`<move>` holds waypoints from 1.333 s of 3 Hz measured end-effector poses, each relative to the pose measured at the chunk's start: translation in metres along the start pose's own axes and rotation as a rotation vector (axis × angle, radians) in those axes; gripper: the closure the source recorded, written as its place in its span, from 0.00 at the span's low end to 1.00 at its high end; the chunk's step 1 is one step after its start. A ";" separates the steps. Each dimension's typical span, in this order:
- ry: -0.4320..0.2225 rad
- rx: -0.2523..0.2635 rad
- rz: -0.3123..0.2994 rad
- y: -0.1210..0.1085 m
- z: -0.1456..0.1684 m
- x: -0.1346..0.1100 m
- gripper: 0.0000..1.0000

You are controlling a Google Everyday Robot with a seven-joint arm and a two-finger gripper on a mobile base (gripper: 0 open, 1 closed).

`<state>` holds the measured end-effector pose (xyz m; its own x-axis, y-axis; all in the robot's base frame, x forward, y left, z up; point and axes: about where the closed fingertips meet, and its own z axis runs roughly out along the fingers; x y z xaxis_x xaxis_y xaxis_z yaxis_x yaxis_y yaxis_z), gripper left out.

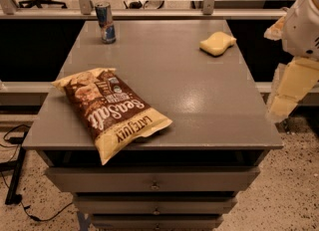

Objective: Pick redbull can

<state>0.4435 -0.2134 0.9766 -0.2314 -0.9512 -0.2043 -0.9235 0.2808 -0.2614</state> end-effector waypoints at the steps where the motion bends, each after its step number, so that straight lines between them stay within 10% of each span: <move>1: -0.069 0.003 0.020 -0.022 0.021 -0.015 0.00; 4: -0.621 -0.062 0.109 -0.129 0.143 -0.118 0.00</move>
Offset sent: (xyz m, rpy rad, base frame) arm 0.1644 0.0446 -0.0755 0.4925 -0.0195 0.0112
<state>0.6334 -0.1191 0.8995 -0.1218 -0.6607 -0.7407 -0.9249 0.3464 -0.1569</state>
